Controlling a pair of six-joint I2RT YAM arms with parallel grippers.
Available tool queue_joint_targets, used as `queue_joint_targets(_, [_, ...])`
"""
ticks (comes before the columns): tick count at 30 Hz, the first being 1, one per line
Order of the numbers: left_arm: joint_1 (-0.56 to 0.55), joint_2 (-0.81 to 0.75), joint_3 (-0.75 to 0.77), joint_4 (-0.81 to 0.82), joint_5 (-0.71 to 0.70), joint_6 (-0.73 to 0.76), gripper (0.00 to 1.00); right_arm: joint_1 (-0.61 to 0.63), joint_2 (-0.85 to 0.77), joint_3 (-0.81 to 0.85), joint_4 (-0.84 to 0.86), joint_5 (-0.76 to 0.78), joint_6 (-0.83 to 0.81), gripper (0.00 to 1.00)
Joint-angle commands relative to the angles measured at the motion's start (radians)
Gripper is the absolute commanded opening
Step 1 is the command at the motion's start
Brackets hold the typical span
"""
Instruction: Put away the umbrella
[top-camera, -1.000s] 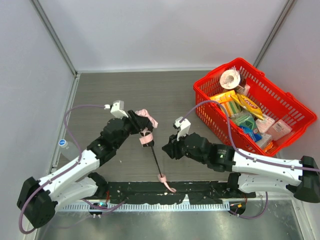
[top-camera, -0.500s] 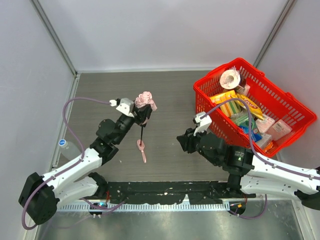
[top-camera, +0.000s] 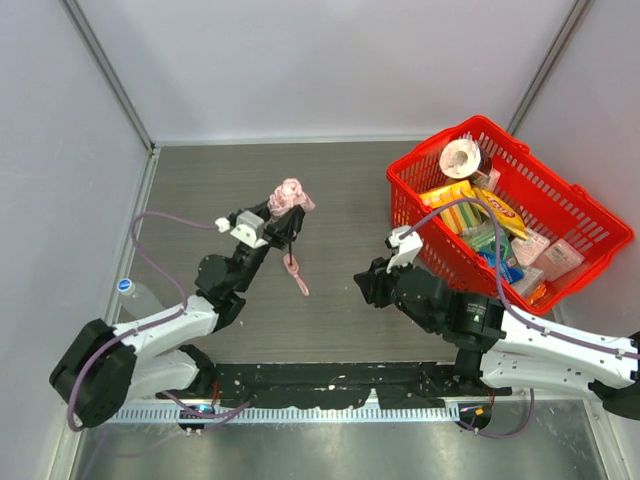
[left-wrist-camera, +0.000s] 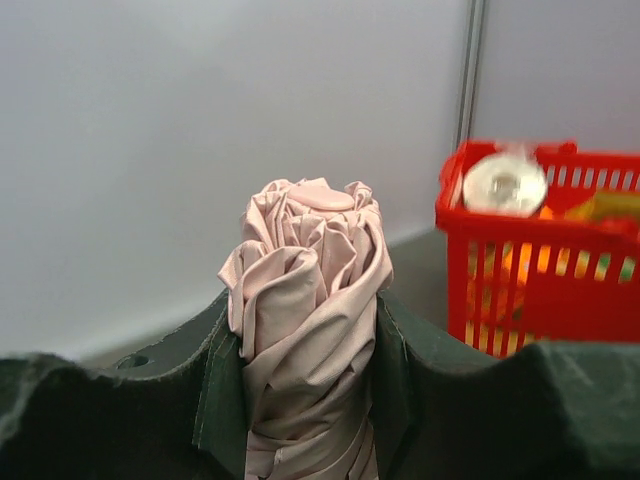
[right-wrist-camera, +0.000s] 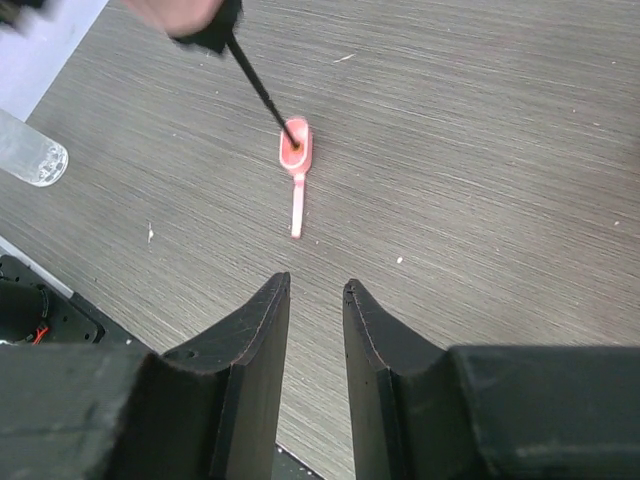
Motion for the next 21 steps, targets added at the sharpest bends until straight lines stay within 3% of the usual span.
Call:
queue_joint_targets(1, [-0.029,0.12,-0.215,0.402,-0.057,-0.037,0.0,0.0,0.009,-0.028,0.047,0.029,0.028,0.33])
queue_joint_targets(7, [-0.072,0.24,-0.341,0.434,-0.097,-0.081,0.0,-0.003,0.038,-0.045,0.05,0.01,0.032,0.33])
queue_joint_targets(13, [-0.072,0.257,-0.329,0.435,-0.093,-0.123,0.0,-0.003,0.056,-0.035,0.059,-0.006,0.037,0.33])
queue_joint_targets(15, [-0.072,0.21,-0.288,0.367,-0.166,-0.22,0.0,-0.003,0.061,-0.03,0.061,-0.01,0.037,0.33])
queue_joint_targets(16, [-0.072,0.152,-0.228,0.248,-0.175,-0.26,0.0,-0.005,0.061,-0.025,0.059,-0.013,0.035,0.33])
queue_joint_targets(19, [-0.072,0.005,0.075,-0.575,-0.215,-0.394,0.0,-0.005,0.058,-0.019,0.047,-0.015,0.043,0.33])
queue_joint_targets(21, [-0.066,0.034,0.221,-0.864,-0.28,-0.466,0.01,-0.003,0.047,-0.019,0.039,-0.015,0.049,0.33])
